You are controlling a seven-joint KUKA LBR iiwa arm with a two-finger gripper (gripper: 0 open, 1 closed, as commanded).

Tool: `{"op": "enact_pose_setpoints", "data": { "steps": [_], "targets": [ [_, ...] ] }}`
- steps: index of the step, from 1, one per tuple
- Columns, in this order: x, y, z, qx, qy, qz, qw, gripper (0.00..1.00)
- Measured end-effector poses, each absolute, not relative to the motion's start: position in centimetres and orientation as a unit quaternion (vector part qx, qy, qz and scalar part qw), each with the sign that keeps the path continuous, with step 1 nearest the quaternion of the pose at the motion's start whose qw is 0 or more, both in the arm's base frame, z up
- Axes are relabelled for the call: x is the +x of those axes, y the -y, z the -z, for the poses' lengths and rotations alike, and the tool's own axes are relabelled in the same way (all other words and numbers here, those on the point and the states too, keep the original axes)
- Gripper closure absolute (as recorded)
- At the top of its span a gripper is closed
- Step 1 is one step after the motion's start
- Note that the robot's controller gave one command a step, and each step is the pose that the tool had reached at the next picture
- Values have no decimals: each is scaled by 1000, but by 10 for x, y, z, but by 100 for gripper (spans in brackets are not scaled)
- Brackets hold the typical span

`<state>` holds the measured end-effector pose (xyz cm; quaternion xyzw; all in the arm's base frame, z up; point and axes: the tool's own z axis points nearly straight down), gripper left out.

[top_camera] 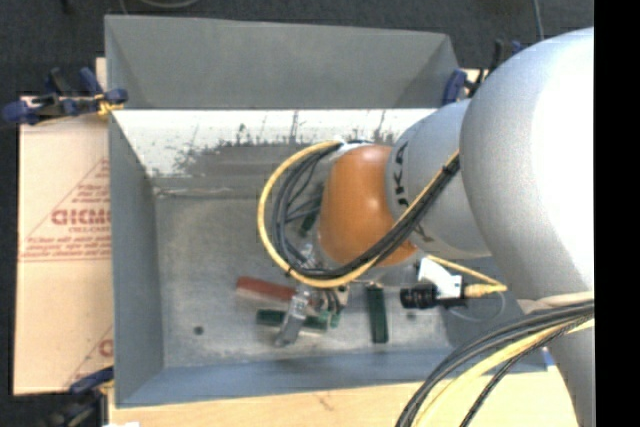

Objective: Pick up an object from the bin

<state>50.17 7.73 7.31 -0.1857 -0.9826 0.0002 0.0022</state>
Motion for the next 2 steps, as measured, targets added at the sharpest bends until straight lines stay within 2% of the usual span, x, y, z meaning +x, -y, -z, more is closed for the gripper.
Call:
{"op": "enact_pose_setpoints", "data": {
  "steps": [1, 2],
  "targets": [
    [503, -77, -76, -186, 983, 1, -1, 100],
    [500, -62, -365, -224, 974, 2, -6, 100]
  ]
}}
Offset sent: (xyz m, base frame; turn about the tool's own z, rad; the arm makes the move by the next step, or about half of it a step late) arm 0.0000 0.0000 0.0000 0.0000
